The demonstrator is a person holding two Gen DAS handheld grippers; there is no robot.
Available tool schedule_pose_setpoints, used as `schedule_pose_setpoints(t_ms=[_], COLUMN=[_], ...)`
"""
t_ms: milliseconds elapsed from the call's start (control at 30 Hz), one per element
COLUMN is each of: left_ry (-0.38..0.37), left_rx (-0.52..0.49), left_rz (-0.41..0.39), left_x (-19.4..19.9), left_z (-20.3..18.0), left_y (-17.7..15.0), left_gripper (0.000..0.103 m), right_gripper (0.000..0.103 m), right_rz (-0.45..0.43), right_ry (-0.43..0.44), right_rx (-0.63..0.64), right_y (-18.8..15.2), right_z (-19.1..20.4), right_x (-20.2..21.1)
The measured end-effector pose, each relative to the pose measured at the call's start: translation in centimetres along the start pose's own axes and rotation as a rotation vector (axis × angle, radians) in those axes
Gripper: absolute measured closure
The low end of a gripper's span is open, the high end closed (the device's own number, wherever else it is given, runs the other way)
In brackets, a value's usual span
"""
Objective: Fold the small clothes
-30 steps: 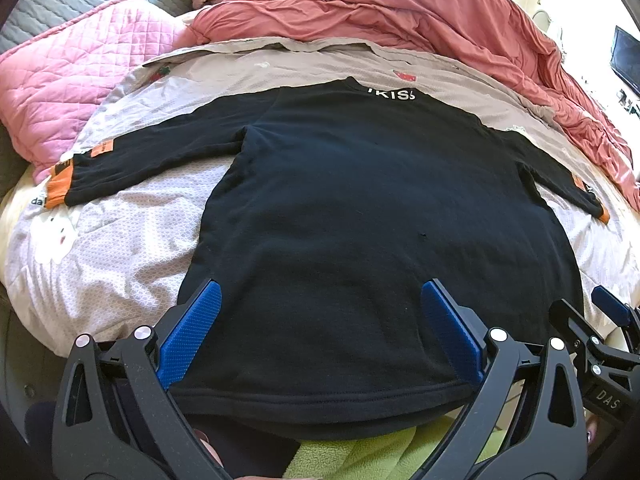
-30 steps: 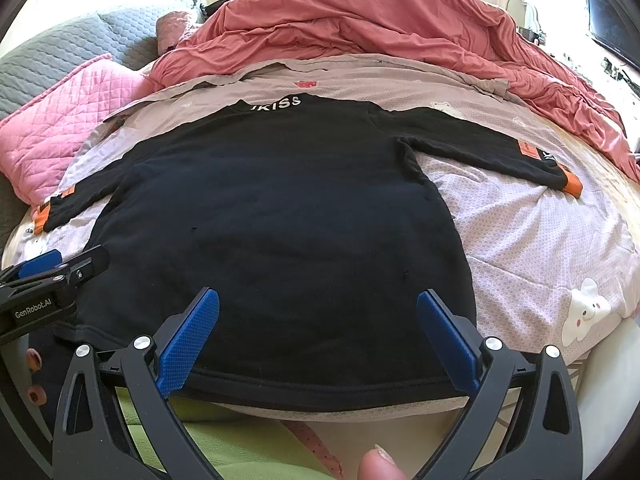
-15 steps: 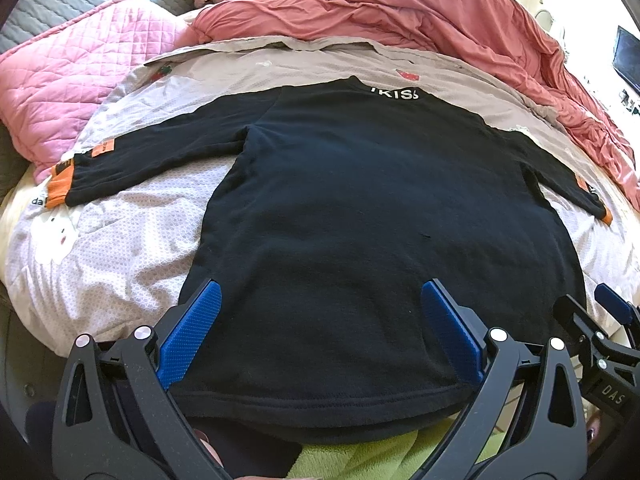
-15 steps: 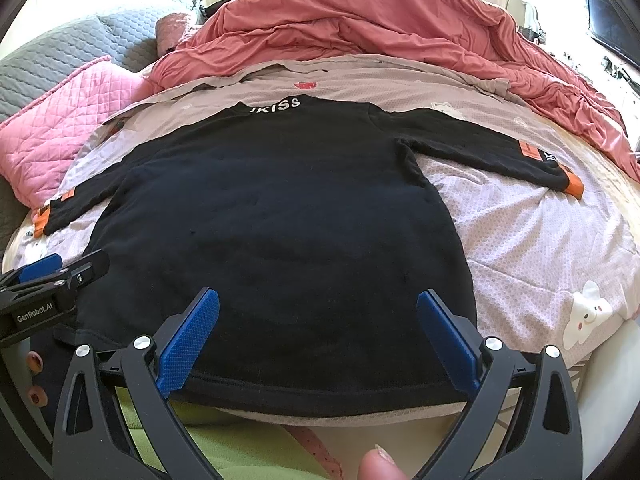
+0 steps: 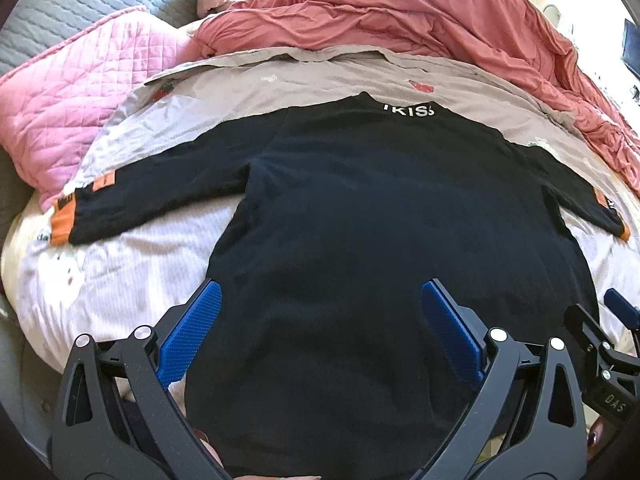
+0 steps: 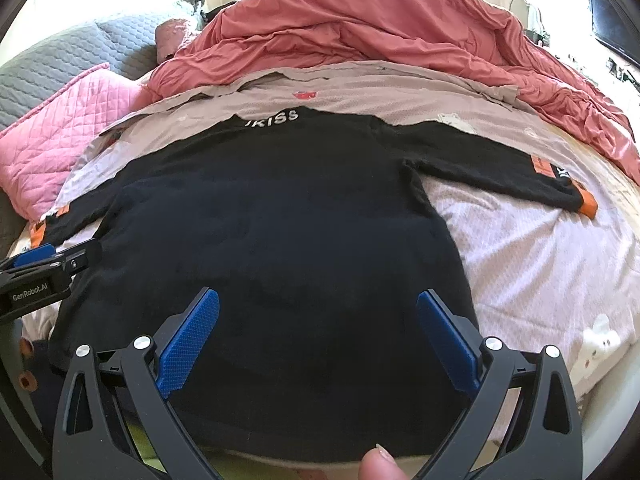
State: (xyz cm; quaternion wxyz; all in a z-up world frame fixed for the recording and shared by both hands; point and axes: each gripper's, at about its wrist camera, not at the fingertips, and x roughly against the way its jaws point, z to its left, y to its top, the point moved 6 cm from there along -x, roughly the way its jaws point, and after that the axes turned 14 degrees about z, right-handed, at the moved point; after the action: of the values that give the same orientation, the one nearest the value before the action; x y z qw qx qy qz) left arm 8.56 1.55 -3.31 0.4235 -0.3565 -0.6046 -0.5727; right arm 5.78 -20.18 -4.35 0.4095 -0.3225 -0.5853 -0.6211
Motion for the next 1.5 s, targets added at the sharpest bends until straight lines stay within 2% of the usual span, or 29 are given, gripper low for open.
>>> schedule_pose_setpoints(t_ms=[333,500,733,867,1000,1067,1267,1367,1400,1500], left_ry=[0.014,-0.009,-0.022,-0.038,-0.026,-0.008,-0.027,-0.038,-0.043,-0.044], left_rx=[-0.013,-0.014,-0.016,-0.013,-0.035,-0.044,-0.020,-0.024,-0.029,-0.041], left_rz=[0.025,0.041,0.081,0.103,0.106,0.107,0.101,0.068,0.057,0.043], left_x=[-2.3,-3.6,-6.3,-7.8,-9.2,-10.0,-11.7,-11.9,-12.0,-12.2], left_z=[-1.8,-2.7,-3.6,-4.0,-4.5,-4.6,-3.8,-3.5,-3.4,-3.3], left_y=[4.8,6.9,9.5,10.8,12.1,12.7,13.5,13.4,13.4,13.2], left_gripper=[0.009,0.009,0.009,0.009,0.009,0.009,0.009,0.009,0.009,0.009], right_gripper=[0.004,0.004,0.004,0.004,0.004,0.004,0.004,0.004,0.005,0.005], right_rz=[-0.017,-0.006,-0.013,-0.043,-0.059,-0.068,-0.032,-0.005,0.003,0.037], right_ry=[-0.005,-0.005,-0.073,-0.122,-0.173,-0.208,-0.343,-0.341,-0.317,-0.289], right_rx=[-0.041,-0.071,-0.158,-0.213,-0.331,-0.396,-0.579,-0.638,-0.658,-0.673], right_y=[4.6,6.9,9.8,11.0,11.5,11.3,9.2,7.9,7.5,7.0], right_z=[-3.0,-5.7,-10.8,-14.6,-20.2,-23.4,-33.6,-37.4,-38.5,-40.0], right_x=[-1.8,-3.3,-5.2,-5.4,-5.2,-4.8,-4.2,-4.5,-4.8,-6.2])
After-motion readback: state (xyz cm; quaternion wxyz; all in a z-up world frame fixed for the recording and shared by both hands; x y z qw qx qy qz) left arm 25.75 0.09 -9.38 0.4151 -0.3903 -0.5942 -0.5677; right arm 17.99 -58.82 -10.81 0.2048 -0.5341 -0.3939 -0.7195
